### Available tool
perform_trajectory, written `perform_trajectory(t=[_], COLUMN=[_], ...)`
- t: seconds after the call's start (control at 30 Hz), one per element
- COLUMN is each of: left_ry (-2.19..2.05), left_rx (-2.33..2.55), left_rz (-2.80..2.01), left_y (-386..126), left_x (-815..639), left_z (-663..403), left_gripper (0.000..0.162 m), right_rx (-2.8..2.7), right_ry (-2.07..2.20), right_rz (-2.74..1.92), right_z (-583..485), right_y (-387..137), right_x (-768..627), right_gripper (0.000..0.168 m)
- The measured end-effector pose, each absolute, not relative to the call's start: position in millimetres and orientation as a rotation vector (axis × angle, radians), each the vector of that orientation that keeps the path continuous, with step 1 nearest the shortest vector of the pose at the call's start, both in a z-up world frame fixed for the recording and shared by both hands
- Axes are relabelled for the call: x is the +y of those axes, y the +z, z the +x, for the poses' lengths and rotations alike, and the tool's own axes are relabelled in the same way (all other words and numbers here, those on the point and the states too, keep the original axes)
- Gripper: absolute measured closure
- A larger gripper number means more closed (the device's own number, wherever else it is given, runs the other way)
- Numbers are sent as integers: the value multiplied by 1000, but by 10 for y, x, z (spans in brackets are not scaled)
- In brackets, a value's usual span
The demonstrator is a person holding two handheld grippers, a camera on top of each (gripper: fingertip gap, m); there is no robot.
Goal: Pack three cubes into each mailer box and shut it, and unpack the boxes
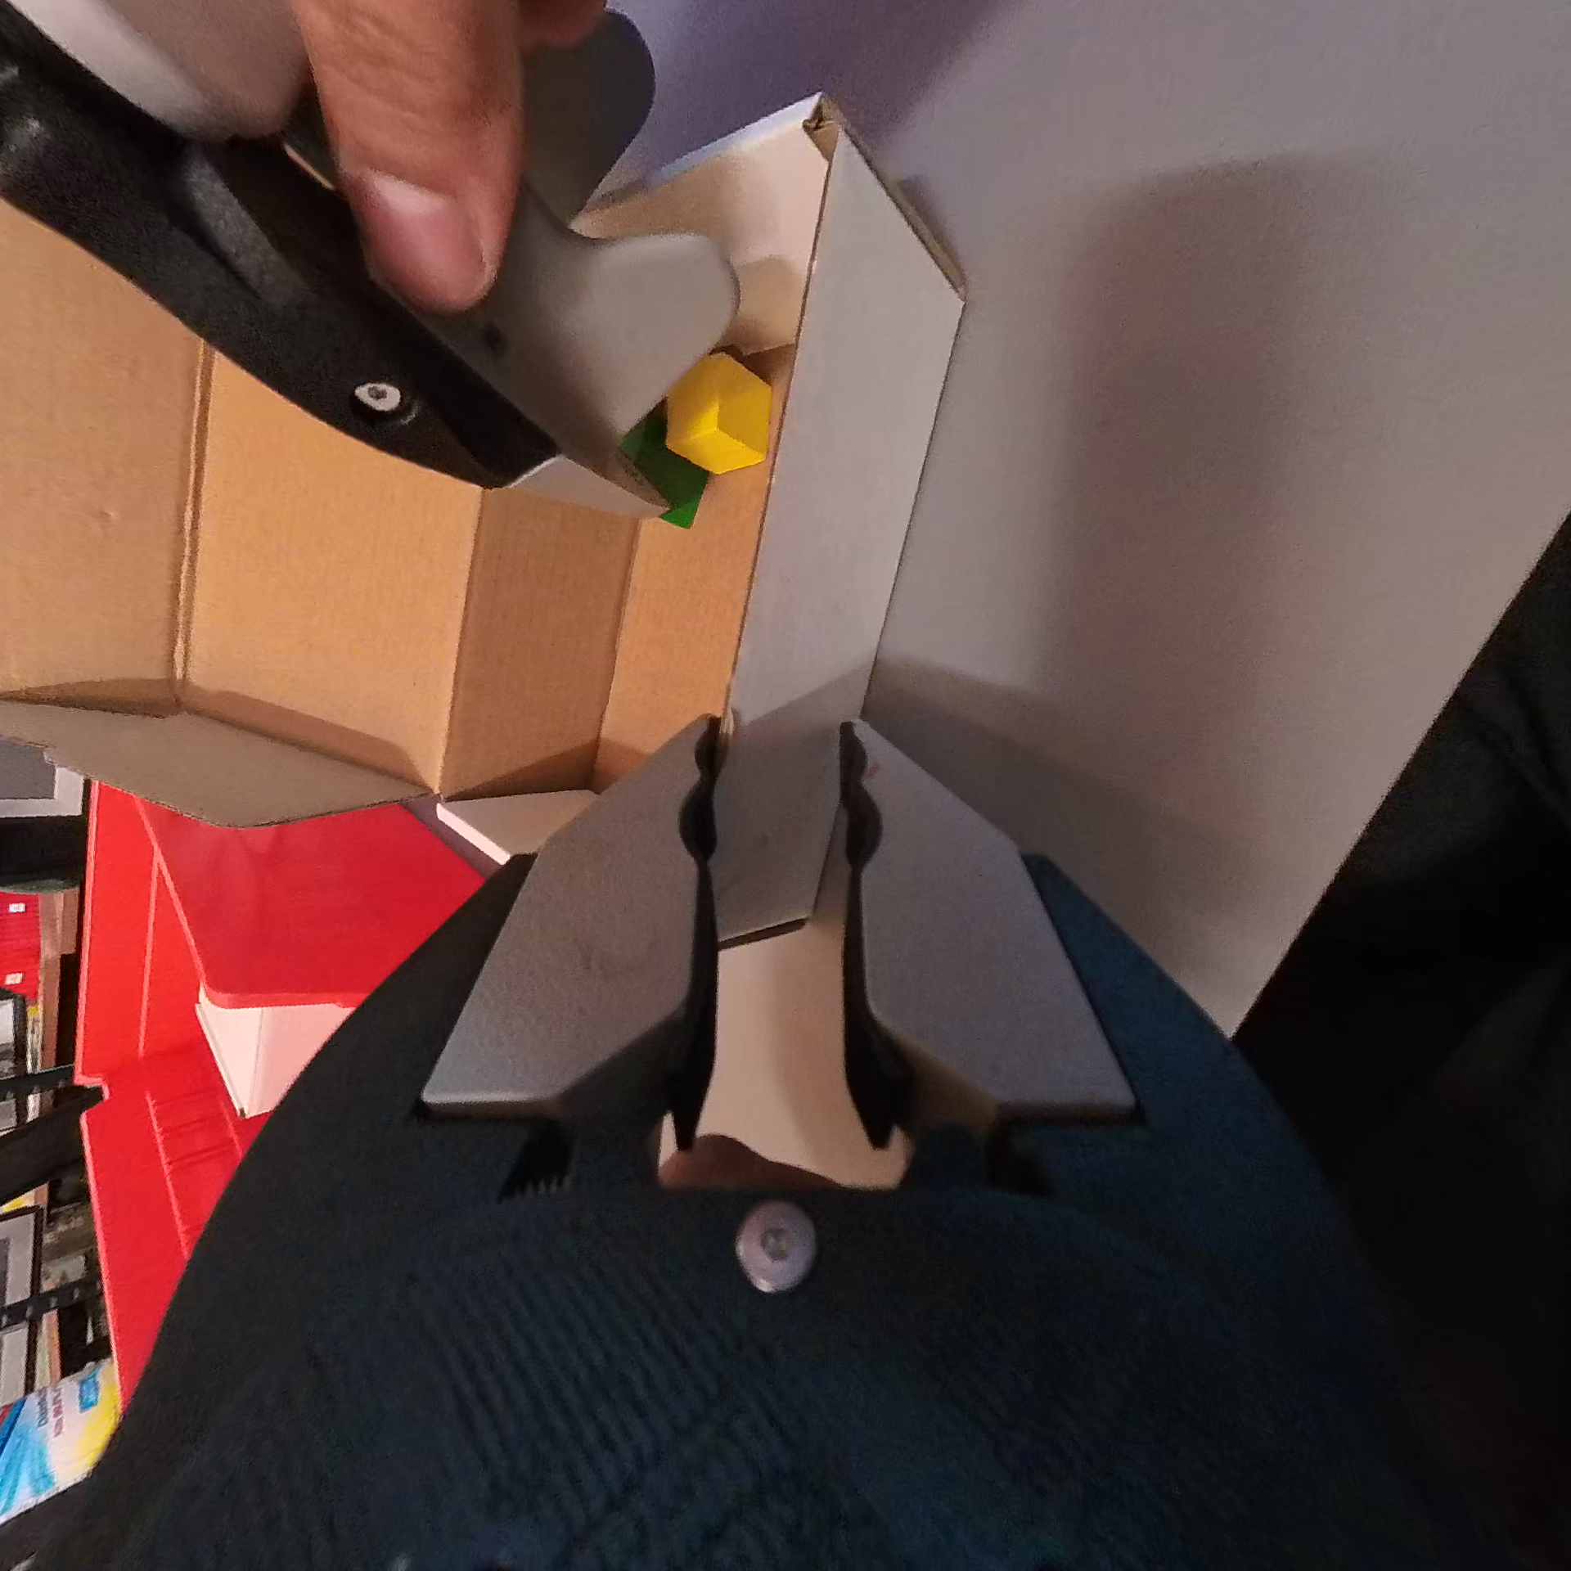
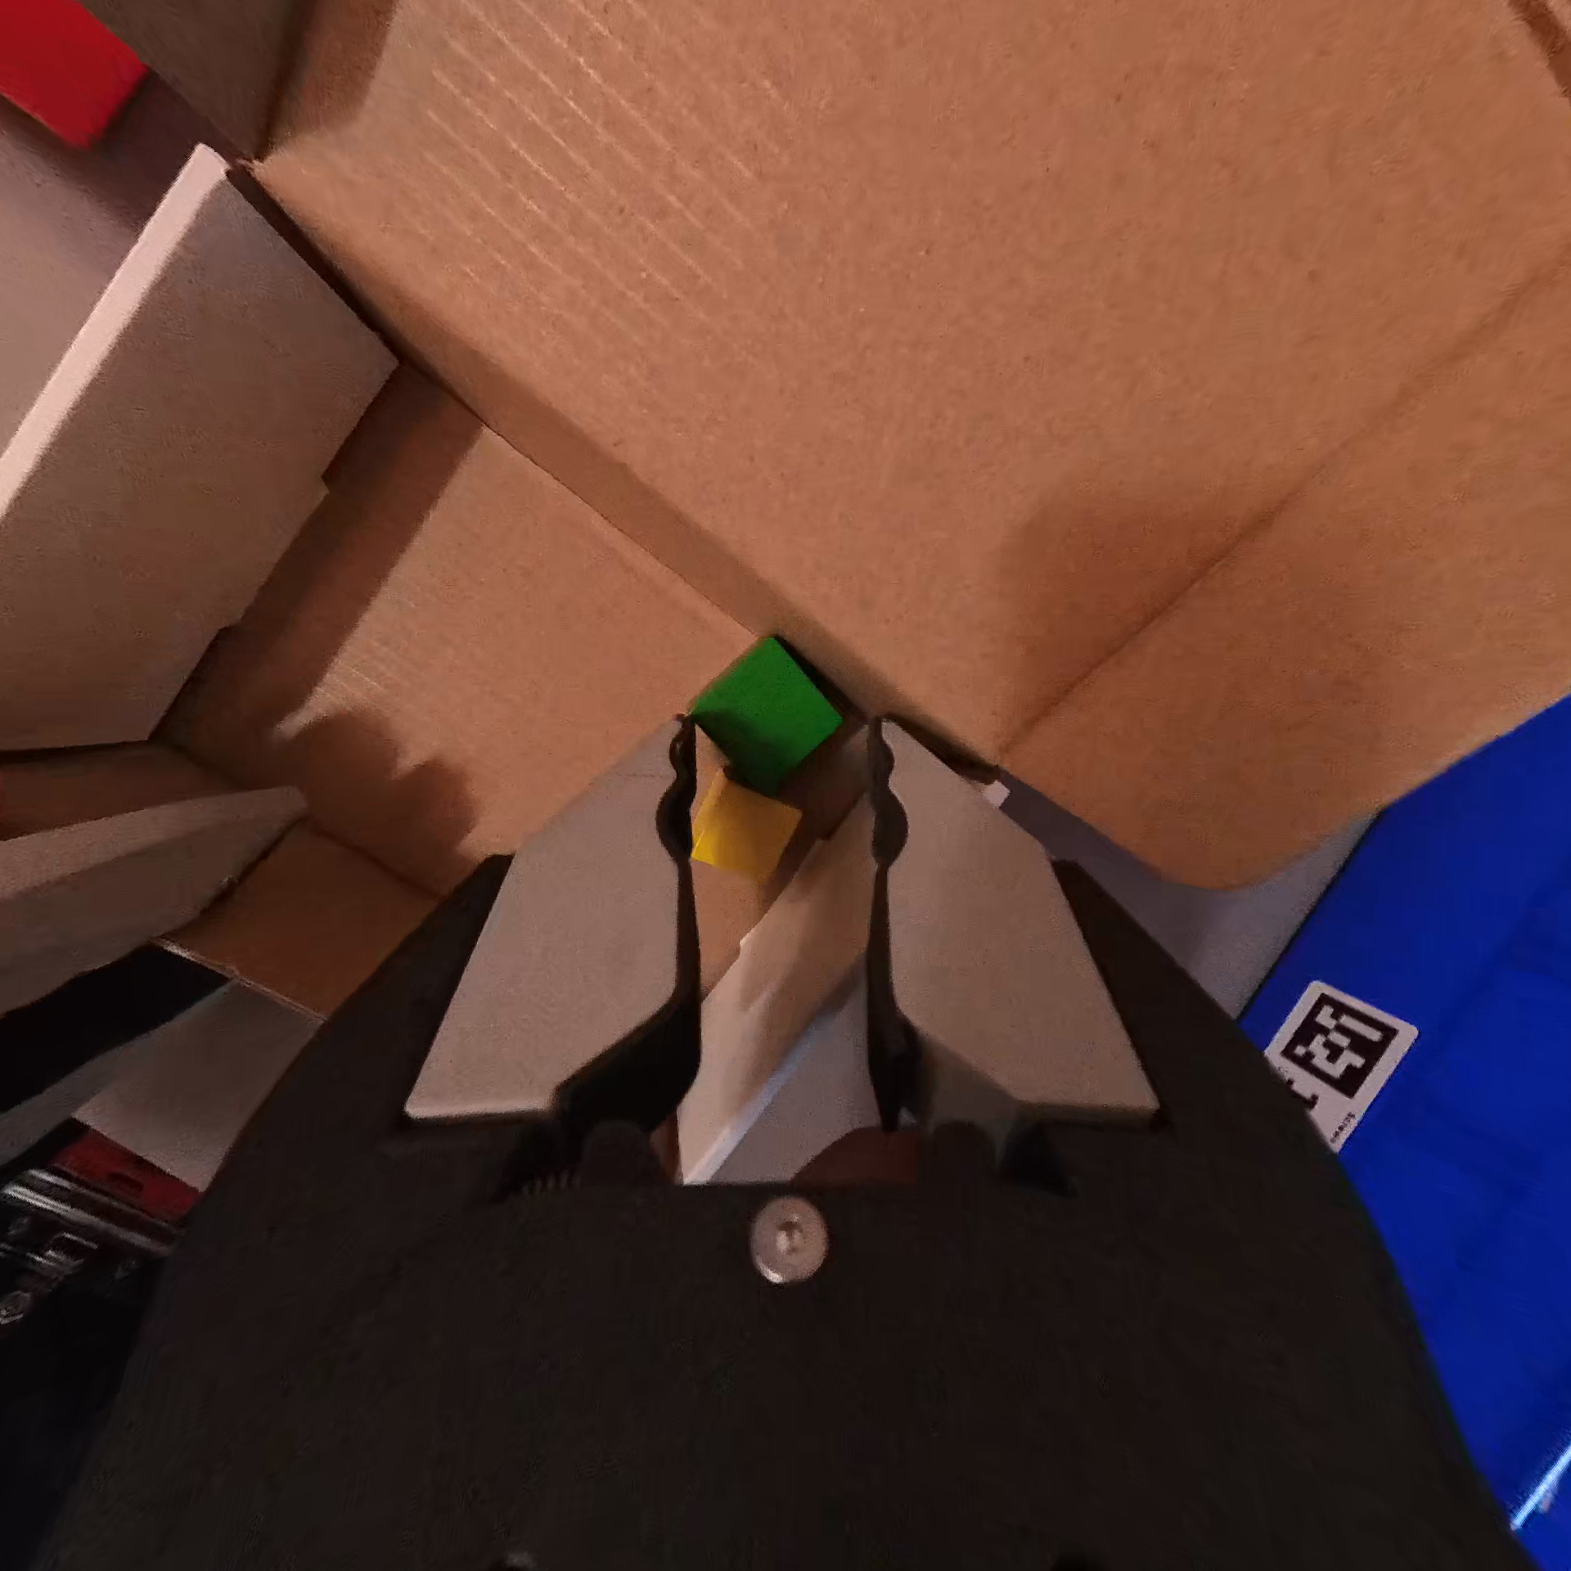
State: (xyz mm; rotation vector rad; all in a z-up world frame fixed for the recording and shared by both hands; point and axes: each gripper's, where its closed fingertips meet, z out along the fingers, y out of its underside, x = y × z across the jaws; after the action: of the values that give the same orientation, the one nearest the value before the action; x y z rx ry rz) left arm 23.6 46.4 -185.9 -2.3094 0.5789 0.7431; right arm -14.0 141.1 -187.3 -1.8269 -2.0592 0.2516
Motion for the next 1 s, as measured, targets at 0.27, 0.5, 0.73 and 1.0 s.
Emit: perform_trajectory(t=[0.27, 0.5, 0.73, 1.0], left_ry=[789, 858, 836, 827], left_rx=[662, 636, 609, 609], left_rz=[-2312, -2323, -2315, -2311], left_y=[-1890, -1883, -1871, -1867], left_x=[430, 444, 457, 457], left_z=[272, 235, 221, 218], left_gripper=[130, 130, 134, 135], right_rx=[-2001, -1945, -1974, -1931], right_ry=[458, 321, 431, 642], right_rz=[-1888, -1826, -1799, -1718], right_z=[-182, -239, -214, -101], right_y=[-1780, -1821, -1735, -1109], right_x=[1287, 1410, 1264, 1185], right_gripper=[118, 141, 142, 142])
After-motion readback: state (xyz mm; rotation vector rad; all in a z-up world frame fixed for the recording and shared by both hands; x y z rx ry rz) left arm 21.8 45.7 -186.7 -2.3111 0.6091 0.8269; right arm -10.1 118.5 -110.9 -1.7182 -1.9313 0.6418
